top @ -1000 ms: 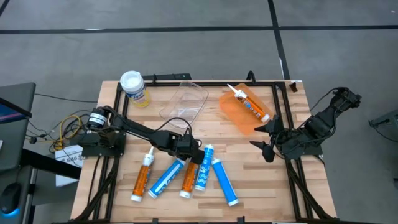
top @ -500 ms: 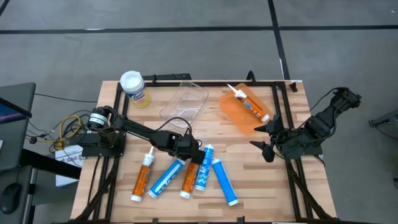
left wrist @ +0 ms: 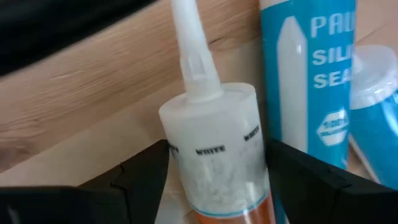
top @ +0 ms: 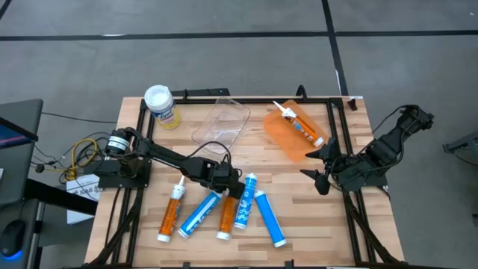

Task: Pick & place silicon tubes, Sealant and Lysol wipes
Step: Put the right orange sealant into the orange bin

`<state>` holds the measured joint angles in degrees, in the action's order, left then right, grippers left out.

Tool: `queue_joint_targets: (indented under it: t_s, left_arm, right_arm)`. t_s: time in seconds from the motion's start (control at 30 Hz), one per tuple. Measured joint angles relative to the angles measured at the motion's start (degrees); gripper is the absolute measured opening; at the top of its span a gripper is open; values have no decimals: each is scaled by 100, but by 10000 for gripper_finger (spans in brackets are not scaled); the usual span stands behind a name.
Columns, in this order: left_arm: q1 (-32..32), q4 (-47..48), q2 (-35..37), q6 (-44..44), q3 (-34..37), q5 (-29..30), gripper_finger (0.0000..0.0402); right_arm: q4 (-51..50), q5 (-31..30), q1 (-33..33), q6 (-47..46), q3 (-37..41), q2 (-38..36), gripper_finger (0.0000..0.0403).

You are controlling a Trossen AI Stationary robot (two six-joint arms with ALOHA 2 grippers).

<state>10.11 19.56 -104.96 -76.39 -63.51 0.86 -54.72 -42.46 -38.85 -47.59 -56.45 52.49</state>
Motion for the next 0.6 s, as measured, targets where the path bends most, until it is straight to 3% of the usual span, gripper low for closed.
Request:
queue_joint_targets:
  t_s: [0.17, 0.6]
  left_arm:
    - [0, -10, -1, 41, 0, 7, 283]
    - [0, 173, -1, -118, -3, 304, 284]
  right_arm:
    - [0, -2, 0, 0, 0, 0, 291]
    - [-2, -15, 0, 0, 0, 0, 291]
